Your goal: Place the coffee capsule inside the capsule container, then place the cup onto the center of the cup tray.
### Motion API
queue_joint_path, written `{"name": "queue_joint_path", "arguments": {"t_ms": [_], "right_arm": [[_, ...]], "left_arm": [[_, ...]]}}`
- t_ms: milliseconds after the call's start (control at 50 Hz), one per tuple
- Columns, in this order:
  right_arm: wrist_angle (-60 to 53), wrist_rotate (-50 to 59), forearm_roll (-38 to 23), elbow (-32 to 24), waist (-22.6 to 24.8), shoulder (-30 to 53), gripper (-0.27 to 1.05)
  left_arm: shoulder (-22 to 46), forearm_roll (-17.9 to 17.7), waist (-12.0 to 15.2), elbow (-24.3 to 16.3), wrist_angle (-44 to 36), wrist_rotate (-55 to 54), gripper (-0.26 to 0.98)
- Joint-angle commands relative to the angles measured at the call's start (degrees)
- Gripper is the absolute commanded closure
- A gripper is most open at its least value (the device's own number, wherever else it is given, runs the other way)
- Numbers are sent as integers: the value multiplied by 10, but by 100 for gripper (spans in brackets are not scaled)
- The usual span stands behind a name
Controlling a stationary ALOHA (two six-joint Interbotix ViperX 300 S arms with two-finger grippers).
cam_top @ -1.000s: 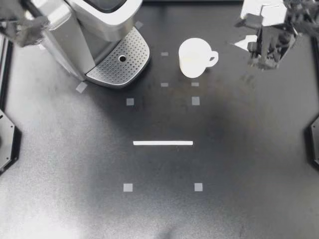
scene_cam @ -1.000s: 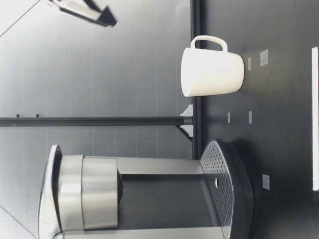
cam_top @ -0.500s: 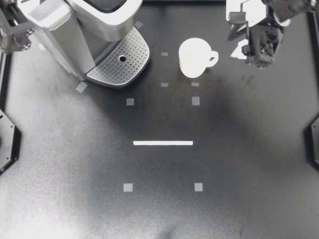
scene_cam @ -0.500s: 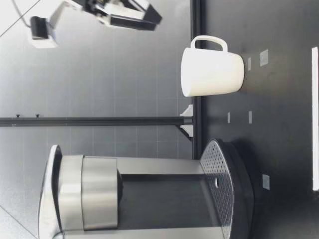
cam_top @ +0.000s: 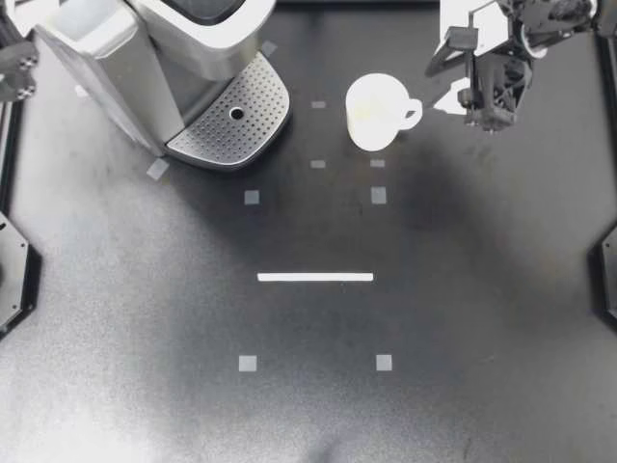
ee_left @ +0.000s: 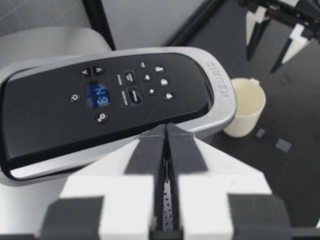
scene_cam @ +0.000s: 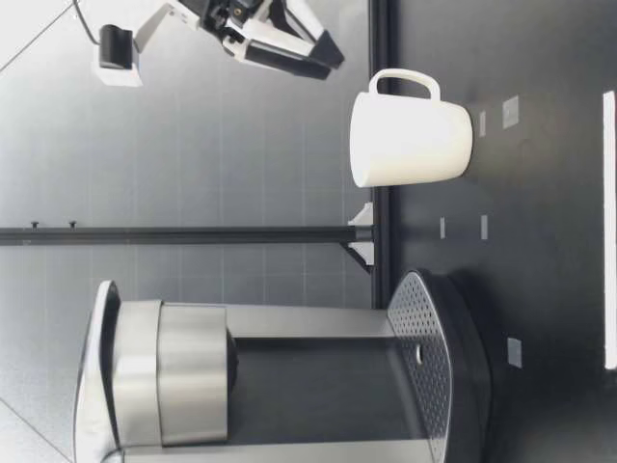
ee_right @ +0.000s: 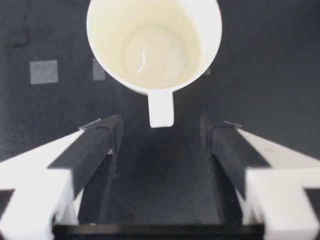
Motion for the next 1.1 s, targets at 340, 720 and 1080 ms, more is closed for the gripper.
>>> {"name": "queue_joint_path", "arguments": {"t_ms": [340, 720, 1080], "right_arm": [[-7, -1, 3, -12, -3, 28, 17], [-16, 0, 3, -25, 9, 57, 17], [-25, 0, 2, -26, 18, 75, 18]], "left_arm": [[-2, 5, 0, -1, -11, -1, 67], [-3, 7, 0, 4, -18, -1, 67], [-3, 7, 0, 11, -18, -1, 67]]}}
